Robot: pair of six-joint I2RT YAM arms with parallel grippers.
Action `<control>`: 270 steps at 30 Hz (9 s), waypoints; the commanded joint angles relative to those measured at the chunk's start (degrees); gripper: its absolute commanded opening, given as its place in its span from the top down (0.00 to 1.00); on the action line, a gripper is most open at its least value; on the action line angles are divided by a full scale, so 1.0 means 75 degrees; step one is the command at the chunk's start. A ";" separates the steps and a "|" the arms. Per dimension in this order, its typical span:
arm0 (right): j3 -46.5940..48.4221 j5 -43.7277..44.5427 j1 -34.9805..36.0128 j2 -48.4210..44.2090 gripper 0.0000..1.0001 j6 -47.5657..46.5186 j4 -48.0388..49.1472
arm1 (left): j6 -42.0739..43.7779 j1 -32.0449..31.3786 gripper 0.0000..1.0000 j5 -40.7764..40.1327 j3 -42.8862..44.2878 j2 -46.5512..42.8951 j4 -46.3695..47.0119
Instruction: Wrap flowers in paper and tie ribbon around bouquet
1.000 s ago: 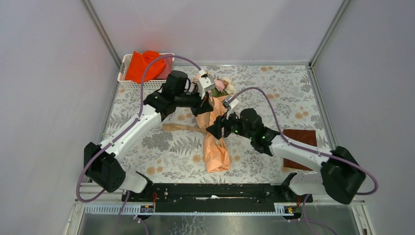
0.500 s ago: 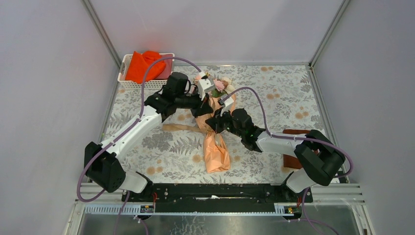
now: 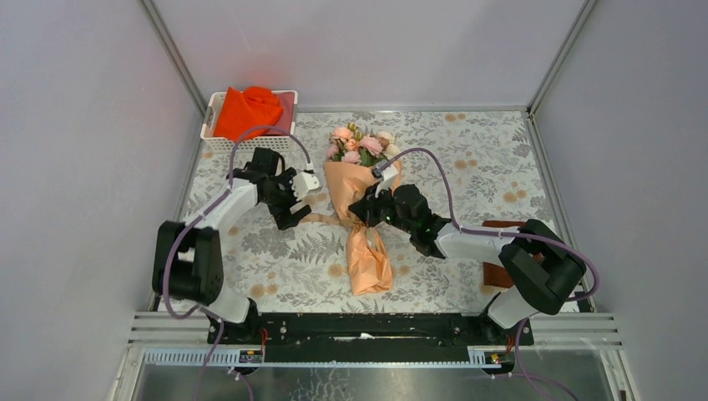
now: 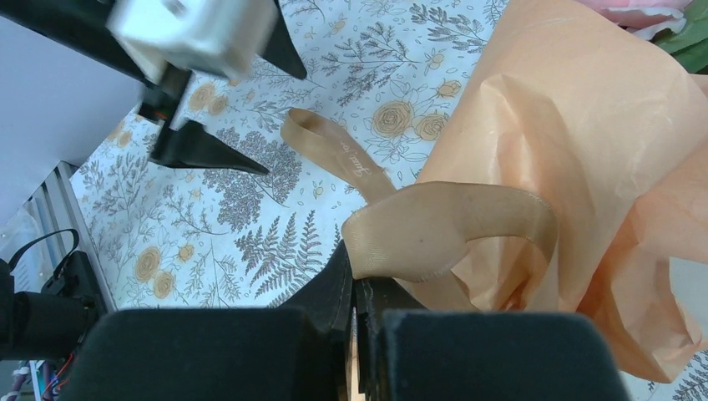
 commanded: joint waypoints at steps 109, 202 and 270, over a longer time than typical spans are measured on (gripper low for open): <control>-0.0155 0.1945 -0.1793 -0.4534 1.00 0.0601 -0.5370 | -0.1940 -0.0609 1.00 0.2728 0.2756 -0.1833 -0.3756; 0.0686 0.1069 0.0467 -0.0792 1.00 0.1058 -0.2140 | -0.4233 -0.2202 0.02 0.0952 -0.3486 -0.2591 0.6388; 0.0346 0.1570 -0.3566 -0.1496 0.29 -0.0066 -0.7633 | -0.6548 -0.4303 1.00 -0.1518 -0.5080 0.0041 1.2307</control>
